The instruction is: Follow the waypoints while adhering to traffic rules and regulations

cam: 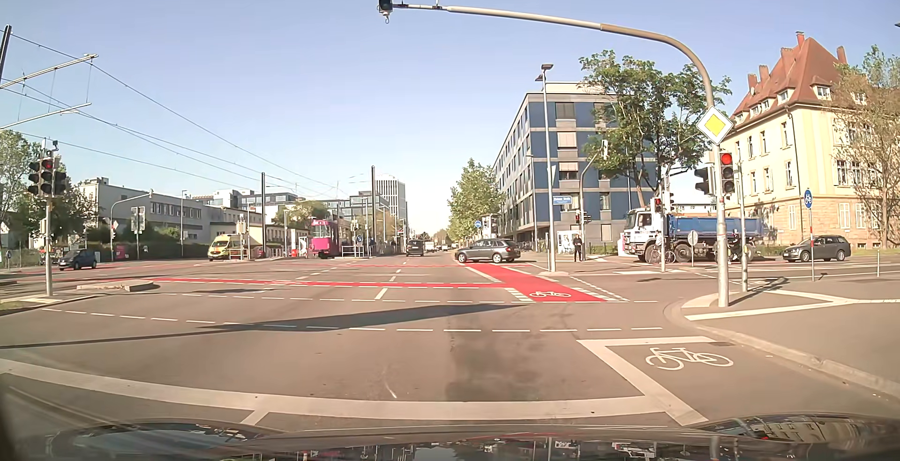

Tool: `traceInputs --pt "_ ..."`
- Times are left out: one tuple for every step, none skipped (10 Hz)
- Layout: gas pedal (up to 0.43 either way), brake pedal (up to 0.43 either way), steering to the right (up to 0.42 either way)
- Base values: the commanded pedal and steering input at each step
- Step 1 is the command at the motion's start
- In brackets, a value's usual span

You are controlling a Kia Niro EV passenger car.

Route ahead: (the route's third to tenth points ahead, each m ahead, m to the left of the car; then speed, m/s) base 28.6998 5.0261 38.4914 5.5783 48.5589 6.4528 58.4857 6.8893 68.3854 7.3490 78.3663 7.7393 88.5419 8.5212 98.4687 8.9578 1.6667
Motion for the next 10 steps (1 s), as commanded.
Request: traceInputs --pt "0.000 0.140 -0.016" --pt "0.000 0.134 -0.016" --pt "0.000 0.134 -0.015" --pt "0.000 0.134 -0.015" --pt "0.000 0.128 -0.016" --pt "0.000 0.122 -0.018" --pt "0.000 0.110 -0.021" --pt "0.000 0.104 -0.025" --pt "0.000 0.104 -0.029" --pt "0.000 0.104 -0.034"
